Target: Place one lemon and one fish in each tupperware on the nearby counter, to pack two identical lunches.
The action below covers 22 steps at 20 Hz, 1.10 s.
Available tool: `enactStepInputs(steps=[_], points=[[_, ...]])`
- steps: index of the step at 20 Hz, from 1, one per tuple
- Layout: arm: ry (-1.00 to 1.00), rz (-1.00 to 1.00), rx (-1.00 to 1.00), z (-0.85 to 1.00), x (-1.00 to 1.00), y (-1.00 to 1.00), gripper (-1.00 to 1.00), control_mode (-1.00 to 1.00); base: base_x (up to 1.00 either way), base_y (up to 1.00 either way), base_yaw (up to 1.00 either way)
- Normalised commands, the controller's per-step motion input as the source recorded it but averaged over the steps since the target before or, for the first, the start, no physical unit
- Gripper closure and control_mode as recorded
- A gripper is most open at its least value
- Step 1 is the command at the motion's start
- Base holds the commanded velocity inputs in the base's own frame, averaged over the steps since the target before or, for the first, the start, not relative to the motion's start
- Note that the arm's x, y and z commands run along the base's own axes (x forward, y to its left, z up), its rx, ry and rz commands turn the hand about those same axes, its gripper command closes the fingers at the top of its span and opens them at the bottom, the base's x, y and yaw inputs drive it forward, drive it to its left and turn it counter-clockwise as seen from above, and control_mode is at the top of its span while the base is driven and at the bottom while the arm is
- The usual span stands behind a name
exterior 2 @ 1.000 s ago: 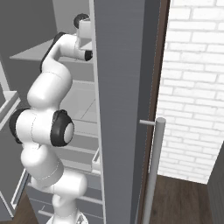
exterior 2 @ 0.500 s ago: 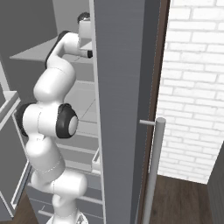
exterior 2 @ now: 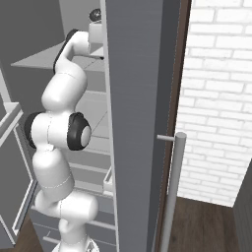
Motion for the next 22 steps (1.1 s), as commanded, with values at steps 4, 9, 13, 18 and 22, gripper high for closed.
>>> enactStepInputs(steps=[4,9,13,18,22], points=[[0.0,0.0,0.0,-0.19,-0.04,0.01,-1.0,-1.0,0.0,0.0,0.0],[0.0,0.0,0.0,-0.01,0.0,0.0,-1.0,-1.0,0.0,0.0,0.0],[0.02,0.0,0.0,-0.05,0.0,0.01,-1.0,-1.0,0.0,0.0,0.0],[0.03,0.0,0.0,-0.11,0.0,0.05,1.0,-1.0,0.0,0.0,0.0],[0.0,0.0,0.0,0.0,0.0,0.0,1.0,-1.0,0.0,0.0,0.0]])
